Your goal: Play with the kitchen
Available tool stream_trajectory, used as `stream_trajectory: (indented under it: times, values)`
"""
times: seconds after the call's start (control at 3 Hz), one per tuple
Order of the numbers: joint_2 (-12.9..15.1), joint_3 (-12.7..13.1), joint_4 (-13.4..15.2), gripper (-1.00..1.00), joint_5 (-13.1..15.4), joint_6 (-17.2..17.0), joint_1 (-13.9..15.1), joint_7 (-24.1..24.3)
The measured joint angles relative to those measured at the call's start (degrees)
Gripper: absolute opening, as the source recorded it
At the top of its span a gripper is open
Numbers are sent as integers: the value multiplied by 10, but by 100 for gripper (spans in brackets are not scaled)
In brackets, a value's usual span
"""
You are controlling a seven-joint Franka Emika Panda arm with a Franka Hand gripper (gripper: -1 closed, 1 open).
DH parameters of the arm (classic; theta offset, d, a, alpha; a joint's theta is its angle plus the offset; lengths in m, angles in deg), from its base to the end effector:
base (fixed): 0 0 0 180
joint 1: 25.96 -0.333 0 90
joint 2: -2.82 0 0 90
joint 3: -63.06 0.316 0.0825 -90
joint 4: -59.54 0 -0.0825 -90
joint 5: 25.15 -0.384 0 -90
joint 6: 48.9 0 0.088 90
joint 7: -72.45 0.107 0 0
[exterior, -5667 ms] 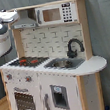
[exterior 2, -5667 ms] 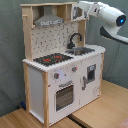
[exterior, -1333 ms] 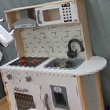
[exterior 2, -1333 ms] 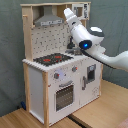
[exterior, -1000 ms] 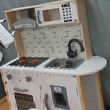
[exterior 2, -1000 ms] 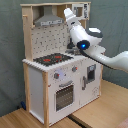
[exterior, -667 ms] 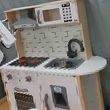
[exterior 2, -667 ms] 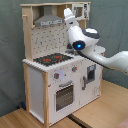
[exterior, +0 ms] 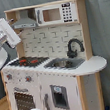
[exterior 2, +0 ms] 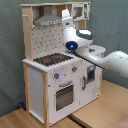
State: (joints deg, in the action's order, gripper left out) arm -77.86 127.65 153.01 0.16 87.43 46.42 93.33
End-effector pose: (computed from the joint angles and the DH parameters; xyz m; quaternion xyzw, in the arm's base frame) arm 0.4279 0.4611 0.6523 0.5176 0.0985 0.5477 0.6499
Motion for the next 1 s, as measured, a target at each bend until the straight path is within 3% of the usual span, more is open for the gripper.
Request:
stream_trajectory:
  times: [0.67,1.0]
  values:
    - [3,3,-64,100,-13,-43,73,49]
    - [12,0,-82,100,-21,-90,89,70]
